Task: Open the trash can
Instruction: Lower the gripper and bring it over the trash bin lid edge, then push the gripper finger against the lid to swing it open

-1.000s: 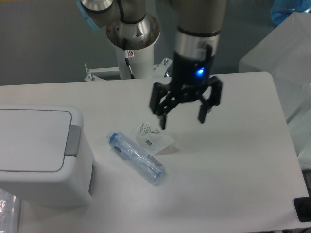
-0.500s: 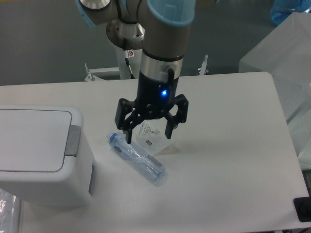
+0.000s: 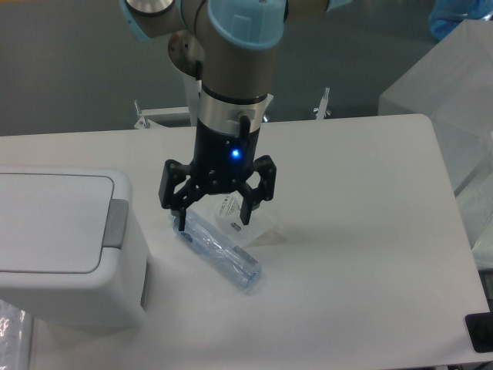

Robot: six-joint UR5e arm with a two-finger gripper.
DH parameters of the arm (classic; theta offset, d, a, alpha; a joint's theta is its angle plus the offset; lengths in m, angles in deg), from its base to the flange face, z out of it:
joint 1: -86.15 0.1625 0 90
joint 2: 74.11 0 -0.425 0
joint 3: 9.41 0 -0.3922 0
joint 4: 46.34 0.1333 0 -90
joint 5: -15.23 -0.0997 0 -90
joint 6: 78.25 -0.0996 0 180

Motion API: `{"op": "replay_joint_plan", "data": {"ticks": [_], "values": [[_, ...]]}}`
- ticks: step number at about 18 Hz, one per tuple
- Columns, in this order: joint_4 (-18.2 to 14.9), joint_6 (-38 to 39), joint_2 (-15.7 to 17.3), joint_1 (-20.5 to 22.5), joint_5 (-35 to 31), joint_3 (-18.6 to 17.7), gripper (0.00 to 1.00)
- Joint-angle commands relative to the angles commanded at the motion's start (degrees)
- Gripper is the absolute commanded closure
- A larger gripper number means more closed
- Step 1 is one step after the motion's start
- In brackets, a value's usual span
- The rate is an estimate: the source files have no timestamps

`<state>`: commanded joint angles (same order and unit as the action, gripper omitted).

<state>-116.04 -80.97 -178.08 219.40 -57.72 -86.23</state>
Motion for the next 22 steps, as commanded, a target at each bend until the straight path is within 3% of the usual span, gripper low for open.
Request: {"op": "replay_joint_plan", "data": {"ticks": [22], "values": [[0.0, 0.2, -0.4, -4.3, 0.0, -1.7, 0.00]]}}
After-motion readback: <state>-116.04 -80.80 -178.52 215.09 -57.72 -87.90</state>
